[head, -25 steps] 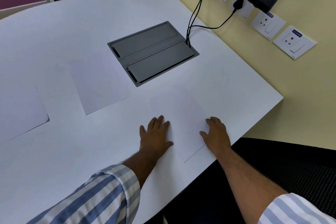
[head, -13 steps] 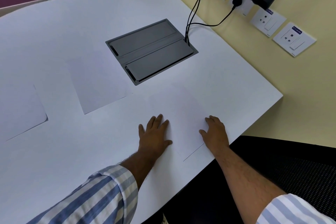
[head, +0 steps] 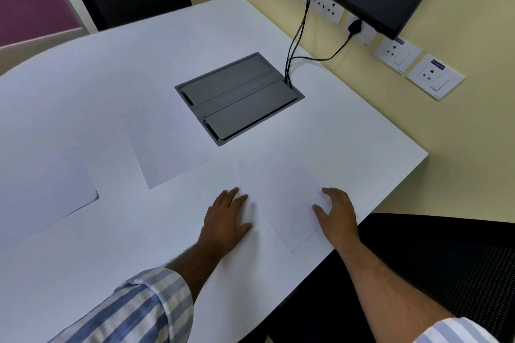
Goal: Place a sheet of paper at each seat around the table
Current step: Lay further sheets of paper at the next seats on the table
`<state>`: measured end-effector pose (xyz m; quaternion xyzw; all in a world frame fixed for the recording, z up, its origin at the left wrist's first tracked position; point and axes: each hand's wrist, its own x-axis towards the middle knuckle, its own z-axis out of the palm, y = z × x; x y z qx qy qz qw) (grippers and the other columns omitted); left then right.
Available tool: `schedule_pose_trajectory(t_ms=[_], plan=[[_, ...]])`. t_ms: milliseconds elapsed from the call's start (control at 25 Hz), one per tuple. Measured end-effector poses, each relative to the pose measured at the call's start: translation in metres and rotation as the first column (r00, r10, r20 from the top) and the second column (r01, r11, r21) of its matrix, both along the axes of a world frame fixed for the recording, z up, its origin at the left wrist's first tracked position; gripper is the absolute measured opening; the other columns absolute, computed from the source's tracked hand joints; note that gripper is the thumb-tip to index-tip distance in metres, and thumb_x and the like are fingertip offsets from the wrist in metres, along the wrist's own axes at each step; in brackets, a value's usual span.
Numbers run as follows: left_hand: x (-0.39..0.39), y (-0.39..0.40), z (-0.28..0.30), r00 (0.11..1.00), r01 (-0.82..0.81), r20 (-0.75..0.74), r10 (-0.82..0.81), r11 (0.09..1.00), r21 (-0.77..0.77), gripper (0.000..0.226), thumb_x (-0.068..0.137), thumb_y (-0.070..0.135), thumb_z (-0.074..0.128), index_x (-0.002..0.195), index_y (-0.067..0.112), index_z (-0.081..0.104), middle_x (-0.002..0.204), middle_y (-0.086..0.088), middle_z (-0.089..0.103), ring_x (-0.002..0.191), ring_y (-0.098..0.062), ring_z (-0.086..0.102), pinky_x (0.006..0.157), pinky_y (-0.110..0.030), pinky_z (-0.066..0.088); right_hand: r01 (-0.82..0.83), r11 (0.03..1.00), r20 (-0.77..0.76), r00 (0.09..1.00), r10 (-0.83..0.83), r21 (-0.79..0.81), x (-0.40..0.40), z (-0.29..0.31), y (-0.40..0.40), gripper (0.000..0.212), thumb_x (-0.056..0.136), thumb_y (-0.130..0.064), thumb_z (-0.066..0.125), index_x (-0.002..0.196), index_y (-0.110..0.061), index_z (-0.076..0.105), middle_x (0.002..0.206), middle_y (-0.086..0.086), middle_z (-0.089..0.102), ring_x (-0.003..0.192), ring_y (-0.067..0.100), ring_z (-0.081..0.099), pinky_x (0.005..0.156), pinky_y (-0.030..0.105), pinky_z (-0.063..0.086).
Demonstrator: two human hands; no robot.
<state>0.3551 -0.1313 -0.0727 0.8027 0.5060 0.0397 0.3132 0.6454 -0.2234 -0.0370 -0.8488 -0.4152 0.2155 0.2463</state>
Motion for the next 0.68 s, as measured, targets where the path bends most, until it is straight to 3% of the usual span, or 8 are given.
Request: schedule_pose_trajectory(t_ms=[160,320,520,680], plan=[[-0.033,-0.001,0.018,1.0,0.006,-0.03,-0.008,0.999,-0.047,0.075,0.091,0.055,0.067,0.157,0.033,0.04,0.172,0.008,0.021,0.16,-0.02,0.013,0.127,-0.042,0.025,0.01,1.0,-0.019,1.0,-0.011,-0.017,-0.039,0.024,-0.004,0.053,0.093,-0.021,0.076,0.142,-0.016,0.057,0.146,0.004,0.053,0.134,0.023,0.052,0.112,0.03,0.041],[-0.061,-0.012,0.024,0.996,0.062,-0.057,-0.071,0.988,-0.141,0.076,0.09,0.054,0.067,0.157,0.032,0.039,0.172,0.007,0.021,0.159,-0.018,0.016,0.125,-0.039,0.029,0.001,0.986,-0.054,0.999,-0.01,-0.17,-0.064,0.029,-0.011,0.059,0.094,-0.024,0.075,0.147,-0.017,0.051,0.158,0.003,0.041,0.14,0.023,0.045,0.114,0.033,0.041],[-0.081,-0.026,0.015,0.984,0.139,-0.079,-0.158,0.968,-0.21,0.078,0.09,0.054,0.067,0.158,0.032,0.037,0.173,0.007,0.017,0.159,-0.018,0.014,0.125,-0.037,0.028,-0.03,0.926,-0.014,1.0,0.027,-0.375,-0.099,0.008,-0.019,0.079,0.096,-0.035,0.071,0.161,-0.027,0.028,0.175,-0.002,0.003,0.159,0.028,0.013,0.122,0.043,0.036],[-0.083,-0.033,0.012,0.977,0.185,-0.068,-0.204,0.958,-0.22,0.077,0.091,0.052,0.067,0.158,0.031,0.037,0.173,0.007,0.016,0.159,-0.018,0.014,0.125,-0.037,0.029,0.015,0.896,0.008,1.0,-0.012,-0.443,-0.123,-0.006,-0.022,0.082,0.098,-0.048,0.063,0.165,-0.032,0.018,0.175,-0.005,-0.007,0.161,0.032,0.001,0.12,0.048,0.037]])
